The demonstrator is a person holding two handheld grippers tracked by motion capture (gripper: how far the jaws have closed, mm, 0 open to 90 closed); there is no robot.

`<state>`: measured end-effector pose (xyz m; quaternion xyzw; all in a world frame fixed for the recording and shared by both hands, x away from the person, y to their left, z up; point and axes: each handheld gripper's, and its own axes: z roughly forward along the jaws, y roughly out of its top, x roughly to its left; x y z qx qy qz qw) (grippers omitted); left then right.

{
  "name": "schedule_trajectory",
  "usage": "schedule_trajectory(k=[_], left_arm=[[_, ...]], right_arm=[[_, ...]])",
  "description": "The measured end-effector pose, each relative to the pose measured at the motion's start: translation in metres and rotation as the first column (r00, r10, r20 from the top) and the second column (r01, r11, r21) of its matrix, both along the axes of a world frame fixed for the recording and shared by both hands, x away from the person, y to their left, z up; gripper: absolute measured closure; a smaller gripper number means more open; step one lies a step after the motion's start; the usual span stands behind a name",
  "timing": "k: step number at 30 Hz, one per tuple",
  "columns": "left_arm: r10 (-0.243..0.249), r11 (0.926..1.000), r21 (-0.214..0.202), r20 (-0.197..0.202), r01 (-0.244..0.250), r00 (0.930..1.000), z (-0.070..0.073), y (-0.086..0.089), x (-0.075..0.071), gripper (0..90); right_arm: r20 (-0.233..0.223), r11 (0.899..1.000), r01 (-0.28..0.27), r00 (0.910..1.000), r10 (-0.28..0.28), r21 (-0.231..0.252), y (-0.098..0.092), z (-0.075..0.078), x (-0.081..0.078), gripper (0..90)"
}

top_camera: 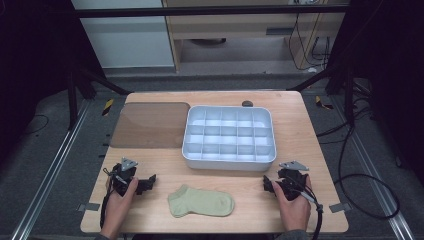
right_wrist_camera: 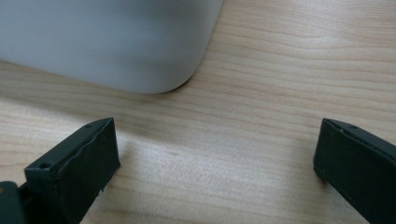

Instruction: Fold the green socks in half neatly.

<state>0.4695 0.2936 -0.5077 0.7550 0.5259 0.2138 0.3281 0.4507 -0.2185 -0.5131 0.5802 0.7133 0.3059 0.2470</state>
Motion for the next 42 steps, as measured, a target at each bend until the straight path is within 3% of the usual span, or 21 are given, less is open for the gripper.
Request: schedule_trajectory(k=[3,6,11,14,15,16,18,19,20,23,24,26,29,31,32,35,36,38,39,40,42], left_arm=[[-0.007,0.9997,-0.021,0.003,0.007,1.0,0.0,0.002,0.0,0.0],[-0.046,0.9987,0.02,-0.002,0.046,0.9989,0.0,0.002,-0.001,0.0],[-0.082,0.9965,-0.018,0.003,0.082,0.9966,0.002,0.0,-0.004,3.1],[-0.111,0.9935,-0.023,0.016,0.111,0.9937,0.008,-0.003,-0.01,4.4],[-0.122,0.9923,-0.021,0.02,0.122,0.9923,0.01,-0.005,-0.013,4.5],[-0.141,0.9892,-0.037,0.025,0.142,0.9897,0.014,-0.006,-0.02,5.0],[-0.157,0.9867,-0.041,0.018,0.157,0.9875,0.016,-0.008,-0.024,6.1],[-0.167,0.9838,-0.067,-0.007,0.167,0.9859,0.021,-0.011,-0.028,7.1],[-0.167,0.9838,-0.067,-0.007,0.167,0.9859,0.021,-0.011,-0.028,7.3],[-0.189,0.9816,-0.037,-0.046,0.187,0.981,0.032,-0.015,-0.032,7.7],[-0.198,0.9802,-0.015,-0.067,0.197,0.9779,0.038,-0.016,-0.033,7.7],[-0.206,0.9784,-0.028,-0.093,0.205,0.9741,0.042,-0.016,-0.032,8.2],[-0.219,0.9758,-0.021,-0.112,0.218,0.9694,0.05,-0.019,-0.03,11.1],[-0.257,0.966,-0.008,-0.126,0.258,0.9581,0.056,-0.025,-0.029,15.4],[-0.257,0.966,-0.008,-0.126,0.258,0.9581,0.056,-0.025,-0.029,15.8],[-0.294,0.9552,-0.016,-0.152,0.296,0.9435,0.06,-0.034,-0.029,19.6],[-0.305,0.9516,-0.01,-0.159,0.307,0.9391,0.061,-0.038,-0.03,22.4],[-0.331,0.9422,-0.006,-0.167,0.335,0.9286,0.061,-0.047,-0.03,26.1],[-0.331,0.9422,-0.006,-0.167,0.335,0.9286,0.061,-0.047,-0.03,27.7],[-0.337,0.9398,-0.004,-0.172,0.342,0.9256,0.06,-0.05,-0.031,28.7],[-0.35,0.9339,0.009,-0.179,0.357,0.9194,0.059,-0.054,-0.032,29.8]], right_arm=[[0.004,1.0,-0.013,0.9999,0.013,-0.004,-0.001,0.0,-0.001,0.4],[0.0,1.0,0.001,1.0,-0.001,0.005,0.0,0.0,-0.005,1.2],[0.001,1.0,0.009,1.0,-0.009,0.011,0.001,0.0,-0.007,1.6],[0.022,1.0,-0.014,0.9997,0.014,-0.002,0.002,0.002,-0.011,14.5],[0.035,0.998,-0.03,0.9989,0.032,-0.047,0.005,0.006,-0.013,19.9],[0.096,0.995,-0.031,0.9946,0.041,-0.097,0.015,0.019,-0.021,17.6],[0.101,0.995,-0.045,0.9934,0.055,-0.094,0.02,0.024,-0.024,20.4],[0.081,0.986,-0.112,0.9891,0.123,-0.126,0.035,0.033,-0.03,23.2],[0.081,0.986,-0.112,0.9891,0.123,-0.126,0.035,0.033,-0.03,23.2],[0.003,0.971,-0.213,0.9768,0.214,-0.111,0.055,0.039,-0.036,26.6],[-0.044,0.959,-0.275,0.9612,0.272,-0.066,0.065,0.044,-0.04,31.0],[-0.057,0.956,-0.289,0.9565,0.286,-0.053,0.067,0.045,-0.04,32.7],[-0.117,0.941,-0.339,0.9349,0.335,-0.012,0.076,0.053,-0.04,40.5],[-0.154,0.927,-0.374,0.9147,0.374,0.026,0.081,0.062,-0.039,48.8],[-0.154,0.927,-0.374,0.9147,0.374,0.026,0.081,0.062,-0.039,48.8],[-0.171,0.914,-0.402,0.898,0.406,0.056,0.084,0.07,-0.039,55.7],[-0.18,0.91,-0.403,0.8919,0.415,0.098,0.086,0.073,-0.039,61.7],[-0.183,0.9,-0.419,0.8814,0.436,0.122,0.091,0.073,-0.04,66.0],[-0.183,0.9,-0.419,0.8814,0.436,0.122,0.091,0.073,-0.04,66.0],[-0.196,0.892,-0.429,0.8714,0.45,0.139,0.098,0.067,-0.04,68.2],[-0.2,0.89,-0.435,0.8676,0.455,0.138,0.101,0.064,-0.04,68.6]])
